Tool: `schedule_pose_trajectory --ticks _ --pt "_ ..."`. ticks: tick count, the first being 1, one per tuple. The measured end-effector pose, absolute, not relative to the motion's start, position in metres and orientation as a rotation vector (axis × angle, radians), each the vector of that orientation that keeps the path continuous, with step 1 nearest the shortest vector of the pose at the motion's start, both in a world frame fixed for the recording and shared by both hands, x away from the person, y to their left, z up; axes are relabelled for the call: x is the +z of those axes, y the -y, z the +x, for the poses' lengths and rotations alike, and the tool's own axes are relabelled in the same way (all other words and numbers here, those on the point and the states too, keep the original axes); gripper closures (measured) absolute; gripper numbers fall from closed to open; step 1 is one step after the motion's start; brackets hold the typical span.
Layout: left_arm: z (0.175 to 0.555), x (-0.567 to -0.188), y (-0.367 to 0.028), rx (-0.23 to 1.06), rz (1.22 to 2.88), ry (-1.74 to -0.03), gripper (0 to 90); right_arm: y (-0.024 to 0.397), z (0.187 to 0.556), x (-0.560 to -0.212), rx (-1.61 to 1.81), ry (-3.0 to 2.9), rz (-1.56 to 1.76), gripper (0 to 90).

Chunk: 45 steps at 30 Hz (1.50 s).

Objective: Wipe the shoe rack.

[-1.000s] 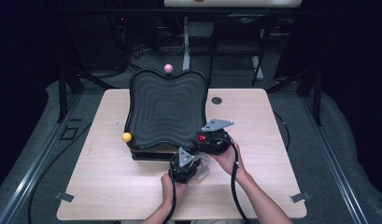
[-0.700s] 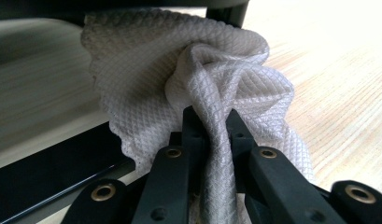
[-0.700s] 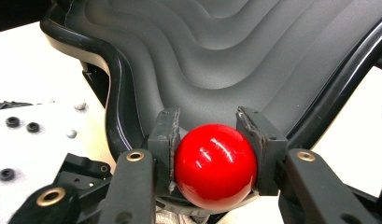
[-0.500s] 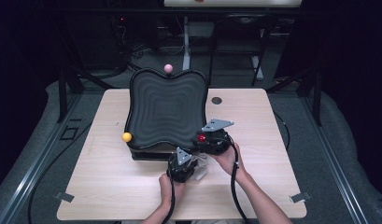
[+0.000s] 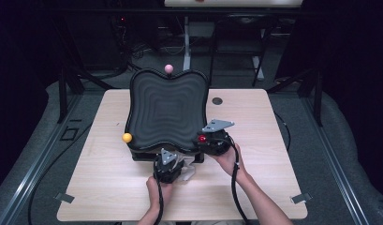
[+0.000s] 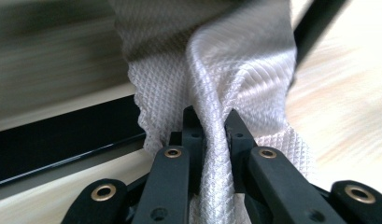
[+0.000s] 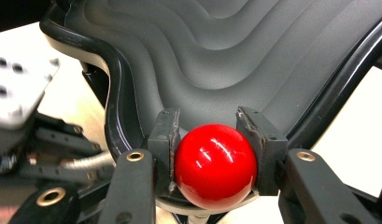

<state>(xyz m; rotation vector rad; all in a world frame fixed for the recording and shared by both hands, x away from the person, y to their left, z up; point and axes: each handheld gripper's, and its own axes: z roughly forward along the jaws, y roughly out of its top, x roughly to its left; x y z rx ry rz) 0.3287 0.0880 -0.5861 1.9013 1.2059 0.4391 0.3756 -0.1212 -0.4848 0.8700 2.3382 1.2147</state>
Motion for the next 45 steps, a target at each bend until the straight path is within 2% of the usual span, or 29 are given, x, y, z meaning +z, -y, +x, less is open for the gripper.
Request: schedule_pose_trajectory --ticks 33,45 --pt "0.331 -0.584 -0.196 0.564 1.794 -1.466 81.8 0.12 0.375 -0.485 1.207 -2.338 0.864 60.0" --pt "0.331 -0.583 -0.201 0.567 1.784 -1.494 82.1 0.12 0.375 -0.485 1.208 -2.34 0.862 60.0"
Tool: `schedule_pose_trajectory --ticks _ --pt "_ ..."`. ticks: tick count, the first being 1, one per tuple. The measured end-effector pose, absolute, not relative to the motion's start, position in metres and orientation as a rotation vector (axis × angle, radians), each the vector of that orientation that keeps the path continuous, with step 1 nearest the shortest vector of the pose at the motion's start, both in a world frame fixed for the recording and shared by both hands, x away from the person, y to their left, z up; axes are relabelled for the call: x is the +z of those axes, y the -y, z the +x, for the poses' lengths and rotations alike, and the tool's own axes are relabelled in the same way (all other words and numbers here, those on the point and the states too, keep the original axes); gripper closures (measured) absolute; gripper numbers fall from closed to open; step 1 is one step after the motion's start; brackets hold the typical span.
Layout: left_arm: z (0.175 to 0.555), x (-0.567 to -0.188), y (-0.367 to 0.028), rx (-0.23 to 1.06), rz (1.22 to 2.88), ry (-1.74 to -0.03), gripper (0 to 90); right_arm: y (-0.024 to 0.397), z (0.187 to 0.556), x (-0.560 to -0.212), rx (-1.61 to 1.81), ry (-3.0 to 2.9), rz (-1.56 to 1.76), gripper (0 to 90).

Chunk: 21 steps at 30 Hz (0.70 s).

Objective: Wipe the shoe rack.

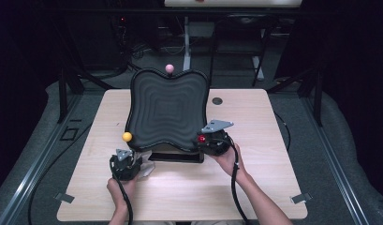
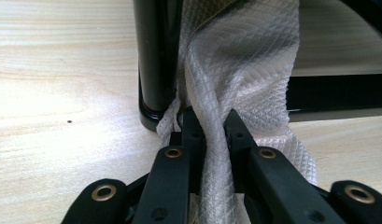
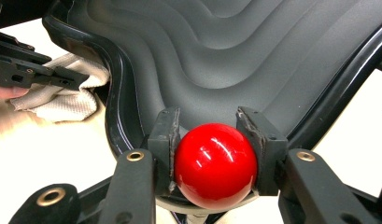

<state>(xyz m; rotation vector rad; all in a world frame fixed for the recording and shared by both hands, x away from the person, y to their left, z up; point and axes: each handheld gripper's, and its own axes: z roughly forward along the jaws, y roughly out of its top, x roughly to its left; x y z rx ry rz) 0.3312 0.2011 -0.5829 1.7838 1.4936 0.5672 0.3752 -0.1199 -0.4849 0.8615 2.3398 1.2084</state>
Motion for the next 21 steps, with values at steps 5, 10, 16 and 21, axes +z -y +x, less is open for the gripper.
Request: schedule_pose_trajectory --ticks 5,10,16,21 --pt "0.329 -0.584 -0.193 0.557 1.802 -1.467 82.2 0.12 0.375 -0.485 1.211 -2.339 0.863 60.0" --pt "0.328 -0.584 -0.18 0.543 1.826 -1.431 82.2 0.12 0.375 -0.485 1.207 -2.34 0.863 60.0" --pt "0.325 -0.584 -0.157 0.514 1.882 -1.364 82.3 0.12 0.375 -0.485 1.207 -2.34 0.863 60.0" --pt "0.325 -0.583 -0.128 0.489 1.926 -1.288 82.3 0.12 0.375 -0.485 1.208 -2.34 0.863 60.0"
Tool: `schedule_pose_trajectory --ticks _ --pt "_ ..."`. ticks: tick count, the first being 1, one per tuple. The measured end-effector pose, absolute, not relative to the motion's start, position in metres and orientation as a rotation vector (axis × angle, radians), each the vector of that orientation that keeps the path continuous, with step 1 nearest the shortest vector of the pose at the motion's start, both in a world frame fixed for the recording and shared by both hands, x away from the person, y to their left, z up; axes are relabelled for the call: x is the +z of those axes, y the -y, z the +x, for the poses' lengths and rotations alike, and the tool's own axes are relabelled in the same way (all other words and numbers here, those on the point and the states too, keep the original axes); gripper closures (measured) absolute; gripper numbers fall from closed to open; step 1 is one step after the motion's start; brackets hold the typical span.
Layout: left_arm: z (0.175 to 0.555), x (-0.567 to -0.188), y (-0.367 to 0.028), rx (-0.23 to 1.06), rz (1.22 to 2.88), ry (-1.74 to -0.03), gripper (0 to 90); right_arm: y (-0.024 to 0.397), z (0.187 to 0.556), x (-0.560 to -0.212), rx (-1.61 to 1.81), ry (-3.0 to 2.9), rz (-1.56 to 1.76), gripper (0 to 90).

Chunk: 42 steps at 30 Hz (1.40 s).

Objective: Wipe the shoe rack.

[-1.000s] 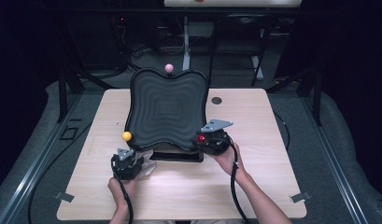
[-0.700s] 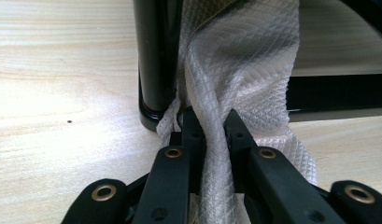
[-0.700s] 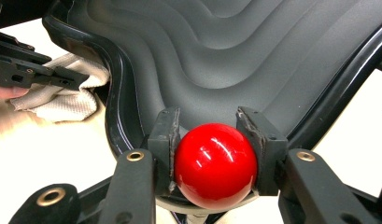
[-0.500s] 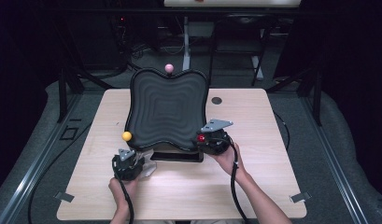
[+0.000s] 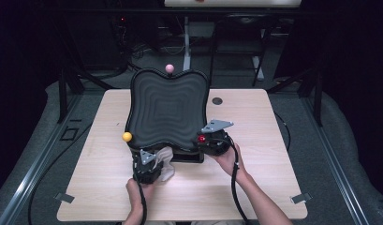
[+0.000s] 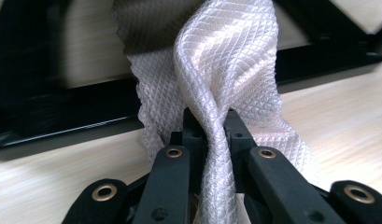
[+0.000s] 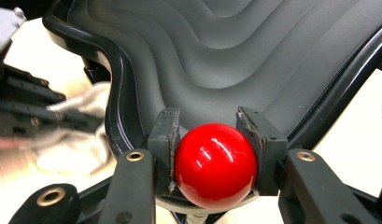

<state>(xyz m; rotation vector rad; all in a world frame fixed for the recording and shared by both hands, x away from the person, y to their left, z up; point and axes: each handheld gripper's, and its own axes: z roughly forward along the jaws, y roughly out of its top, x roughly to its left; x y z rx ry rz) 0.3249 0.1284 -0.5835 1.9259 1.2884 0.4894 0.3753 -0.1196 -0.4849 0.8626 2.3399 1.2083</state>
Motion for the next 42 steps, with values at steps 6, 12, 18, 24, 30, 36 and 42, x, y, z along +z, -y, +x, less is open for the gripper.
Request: schedule_pose_trajectory --ticks 6,12,18,24,30,36,42 --pt "0.329 -0.582 -0.1 0.456 1.978 -1.217 82.2 0.12 0.375 -0.485 1.208 -2.341 0.862 60.0" --pt "0.332 -0.58 -0.068 0.431 2.047 -1.118 82.3 0.12 0.375 -0.485 1.202 -2.345 0.858 60.0" --pt "0.334 -0.579 -0.043 0.421 2.09 -1.03 82.2 0.12 0.376 -0.485 1.203 -2.343 0.857 60.0" --pt "0.335 -0.576 -0.035 0.392 2.095 -0.98 82.2 0.12 0.376 -0.484 1.201 -2.346 0.855 60.0" --pt "0.327 -0.567 -0.043 0.362 2.131 -0.928 82.2 0.12 0.375 -0.485 1.201 -2.344 0.857 60.0" --pt "0.317 -0.543 -0.073 0.352 2.167 -0.831 82.2 0.12 0.376 -0.484 1.199 -2.347 0.856 60.0" --pt "0.313 -0.529 -0.112 0.366 2.163 -0.844 82.6 0.12 0.375 -0.484 1.199 -2.346 0.859 60.0"
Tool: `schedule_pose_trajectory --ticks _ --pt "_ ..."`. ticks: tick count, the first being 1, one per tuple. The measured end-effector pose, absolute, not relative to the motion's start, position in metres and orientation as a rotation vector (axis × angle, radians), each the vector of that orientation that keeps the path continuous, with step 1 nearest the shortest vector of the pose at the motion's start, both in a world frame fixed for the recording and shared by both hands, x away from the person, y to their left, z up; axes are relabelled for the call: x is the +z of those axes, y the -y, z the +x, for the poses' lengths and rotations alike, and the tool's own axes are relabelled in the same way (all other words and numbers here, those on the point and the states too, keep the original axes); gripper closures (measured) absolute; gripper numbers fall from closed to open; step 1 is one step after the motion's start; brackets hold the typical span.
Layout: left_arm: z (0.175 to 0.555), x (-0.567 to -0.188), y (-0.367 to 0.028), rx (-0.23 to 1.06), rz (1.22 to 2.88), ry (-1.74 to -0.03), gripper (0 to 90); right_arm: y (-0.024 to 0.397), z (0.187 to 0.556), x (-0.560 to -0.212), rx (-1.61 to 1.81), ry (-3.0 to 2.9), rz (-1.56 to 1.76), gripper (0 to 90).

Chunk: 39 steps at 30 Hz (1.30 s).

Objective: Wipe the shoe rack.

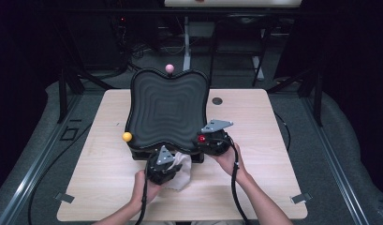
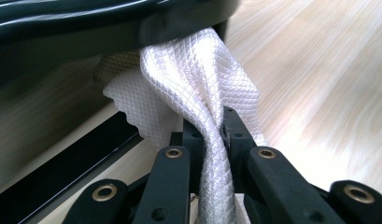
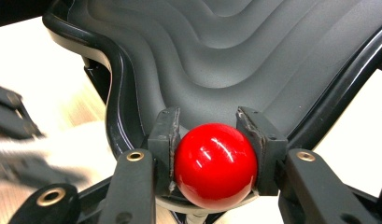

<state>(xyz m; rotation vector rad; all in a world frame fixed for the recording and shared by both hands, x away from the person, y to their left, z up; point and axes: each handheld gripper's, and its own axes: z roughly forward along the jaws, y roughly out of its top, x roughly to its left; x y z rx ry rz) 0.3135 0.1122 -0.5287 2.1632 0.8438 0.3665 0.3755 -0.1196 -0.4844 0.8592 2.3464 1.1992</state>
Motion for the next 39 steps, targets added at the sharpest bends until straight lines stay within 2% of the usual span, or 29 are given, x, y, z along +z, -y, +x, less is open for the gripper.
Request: schedule_pose_trajectory --ticks 9,15,25,34,39 --pt "0.317 -0.52 -0.174 0.437 2.158 -0.897 83.5 0.12 0.375 -0.484 1.199 -2.345 0.858 60.0" --pt "0.316 -0.526 -0.21 0.43 2.119 -0.977 83.8 0.12 0.376 -0.484 1.198 -2.347 0.858 60.0" --pt "0.334 -0.536 -0.25 0.468 2.129 -1.124 83.8 0.12 0.376 -0.484 1.196 -2.347 0.855 60.0" --pt "0.351 -0.552 -0.261 0.448 2.112 -1.202 83.8 0.12 0.376 -0.484 1.196 -2.347 0.855 60.0" --pt "0.357 -0.565 -0.26 0.39 2.112 -1.25 83.7 0.12 0.376 -0.484 1.193 -2.348 0.853 60.1"
